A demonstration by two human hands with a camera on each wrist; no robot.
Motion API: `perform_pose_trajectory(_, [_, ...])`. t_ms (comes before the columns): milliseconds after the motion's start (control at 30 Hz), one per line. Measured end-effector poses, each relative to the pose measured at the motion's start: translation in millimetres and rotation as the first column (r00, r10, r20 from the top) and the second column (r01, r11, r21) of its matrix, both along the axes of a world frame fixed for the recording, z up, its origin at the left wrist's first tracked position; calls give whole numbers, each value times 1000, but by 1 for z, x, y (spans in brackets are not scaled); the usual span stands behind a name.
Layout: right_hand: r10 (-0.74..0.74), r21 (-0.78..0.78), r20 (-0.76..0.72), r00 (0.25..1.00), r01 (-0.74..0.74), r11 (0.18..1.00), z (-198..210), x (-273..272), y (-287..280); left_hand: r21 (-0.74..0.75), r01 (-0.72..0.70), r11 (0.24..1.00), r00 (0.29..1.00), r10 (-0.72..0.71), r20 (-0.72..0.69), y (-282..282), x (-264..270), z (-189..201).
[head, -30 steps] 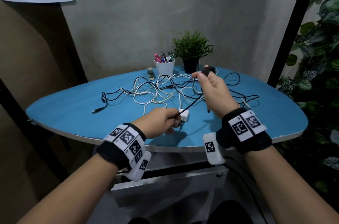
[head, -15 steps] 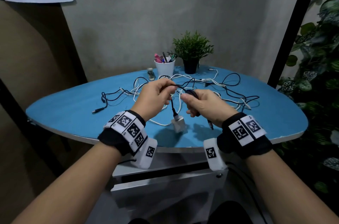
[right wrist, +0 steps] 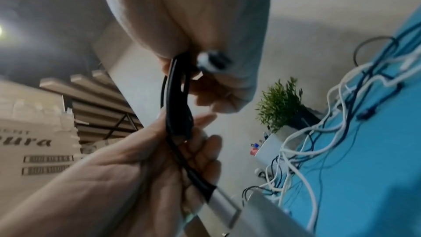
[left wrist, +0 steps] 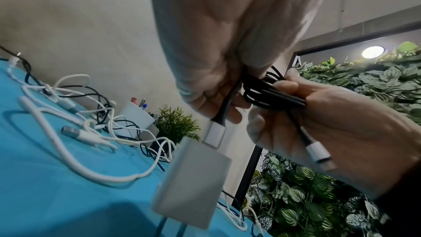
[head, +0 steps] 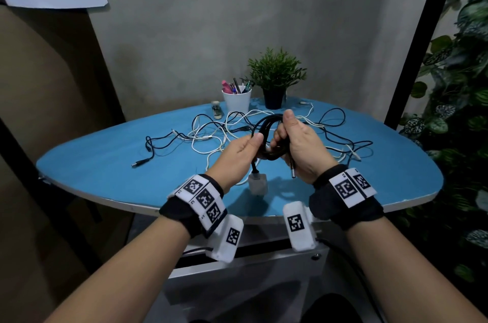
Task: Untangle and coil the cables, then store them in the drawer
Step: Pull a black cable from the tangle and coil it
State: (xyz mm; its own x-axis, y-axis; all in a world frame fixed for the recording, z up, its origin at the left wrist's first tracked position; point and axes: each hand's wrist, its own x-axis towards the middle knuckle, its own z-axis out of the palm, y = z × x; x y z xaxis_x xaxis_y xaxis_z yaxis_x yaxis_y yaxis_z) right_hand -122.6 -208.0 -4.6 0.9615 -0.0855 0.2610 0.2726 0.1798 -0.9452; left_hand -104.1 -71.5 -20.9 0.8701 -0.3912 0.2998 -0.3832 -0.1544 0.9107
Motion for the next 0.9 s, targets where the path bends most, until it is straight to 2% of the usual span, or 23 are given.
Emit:
perform_pose_trajectory(67, [-95, -221, 46, 994, 103, 970, -2, 2, -5, 17, -16, 1000, 1000, 16, -4, 0, 3, 0])
perform_pose_trajectory(133, [-129, -303, 51, 990, 139, 943, -5, 3, -10, -34, -25, 999, 999, 24, -38, 1, 3, 2])
perform_pose_trajectory(267, [-72, -338, -7, 997, 66, 939, -12, -2, -11, -199, -50, 979, 990, 23, -137, -2, 1, 9])
perform_pose_trajectory(367, [-67, -304, -36, 997, 53, 951, -16, -7, -9, -402, -25, 916, 957, -95, -275, -2, -2, 13])
perform_pose_trajectory(533, [-27, -267, -40, 999, 15, 964, -18, -16, -1, -544, -105, 832, 902, -151, -404, 2, -4, 18])
perform_pose_trajectory(667, [110, -319, -57, 992, -122, 940, -21, -26, 0, -482, -147, 864, 929, -47, -368, 10, -3, 24])
perform_pose_trajectory(733, [119, -351, -102, 988, -147, 925, -21, -30, -4, -436, -142, 889, 945, -9, -326, 16, -4, 29])
perform_pose_trajectory(800, [43, -401, -125, 991, -90, 912, -19, -29, -6, -395, -118, 911, 957, -1, -289, 22, -8, 34])
perform_pose_trajectory(900, [-148, -502, -59, 987, 99, 859, -16, -21, -11, -250, -63, 966, 978, 10, -208, 26, -13, 34])
